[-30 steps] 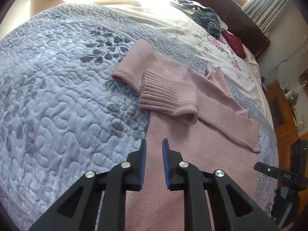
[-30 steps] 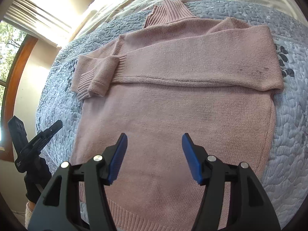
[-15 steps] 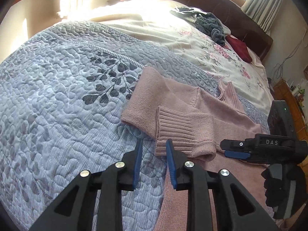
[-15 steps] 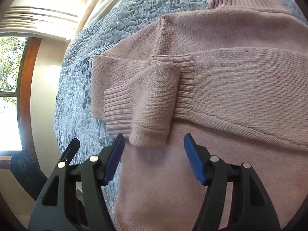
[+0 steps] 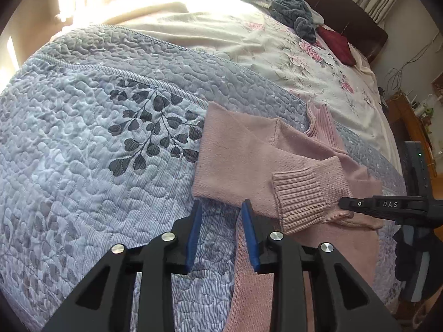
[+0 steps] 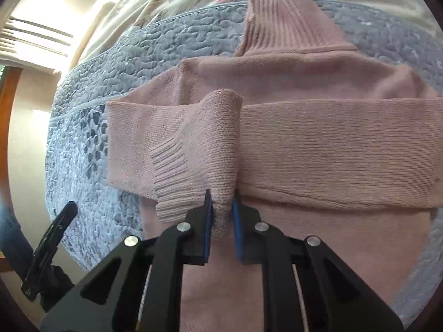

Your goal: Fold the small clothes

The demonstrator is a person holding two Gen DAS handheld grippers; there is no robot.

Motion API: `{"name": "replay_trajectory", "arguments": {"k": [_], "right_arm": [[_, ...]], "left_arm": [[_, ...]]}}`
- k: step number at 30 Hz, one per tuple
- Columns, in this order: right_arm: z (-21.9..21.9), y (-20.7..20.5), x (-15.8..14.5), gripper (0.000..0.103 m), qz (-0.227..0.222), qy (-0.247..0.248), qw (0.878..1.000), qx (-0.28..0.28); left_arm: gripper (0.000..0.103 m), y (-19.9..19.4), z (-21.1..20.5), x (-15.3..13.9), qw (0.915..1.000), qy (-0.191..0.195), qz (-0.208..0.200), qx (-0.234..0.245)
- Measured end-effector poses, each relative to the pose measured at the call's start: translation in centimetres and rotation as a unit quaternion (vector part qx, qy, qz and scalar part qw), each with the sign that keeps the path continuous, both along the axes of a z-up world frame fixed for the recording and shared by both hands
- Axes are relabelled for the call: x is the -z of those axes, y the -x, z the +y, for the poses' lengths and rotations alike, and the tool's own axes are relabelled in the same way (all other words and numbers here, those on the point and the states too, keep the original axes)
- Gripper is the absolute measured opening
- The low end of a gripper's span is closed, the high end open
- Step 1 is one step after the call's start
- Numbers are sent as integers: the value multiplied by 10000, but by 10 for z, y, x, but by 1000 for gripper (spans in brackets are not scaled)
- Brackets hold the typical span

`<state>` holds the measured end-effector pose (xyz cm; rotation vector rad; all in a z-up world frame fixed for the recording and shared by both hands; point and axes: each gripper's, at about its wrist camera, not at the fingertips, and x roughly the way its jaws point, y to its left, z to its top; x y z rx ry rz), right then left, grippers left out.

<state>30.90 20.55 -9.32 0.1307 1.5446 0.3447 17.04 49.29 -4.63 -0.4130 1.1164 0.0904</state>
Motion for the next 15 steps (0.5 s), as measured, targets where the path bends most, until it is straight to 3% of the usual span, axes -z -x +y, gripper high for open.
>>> {"name": "replay_trajectory", "arguments": {"k": [4, 6, 10, 13, 15], "right_arm": [[-28, -12, 11, 12, -55, 767, 9962, 403], [-35, -18, 18, 13, -43, 854, 9948, 560], [-34, -12, 5, 29, -495, 1673, 9812, 830], [-14, 2, -8, 34, -635, 1182, 9899, 463], [16, 5, 0, 42, -516, 895, 9946, -16]], "left_arm": [[30, -9, 7, -6, 9995, 161, 63, 271], [30, -16, 6, -3, 9986, 147, 154, 478], [30, -29, 6, 6, 9952, 40, 295, 931], [30, -47, 5, 10, 9942, 126, 267, 1037], [30, -64, -3, 12, 9939, 73, 222, 1079]]}}
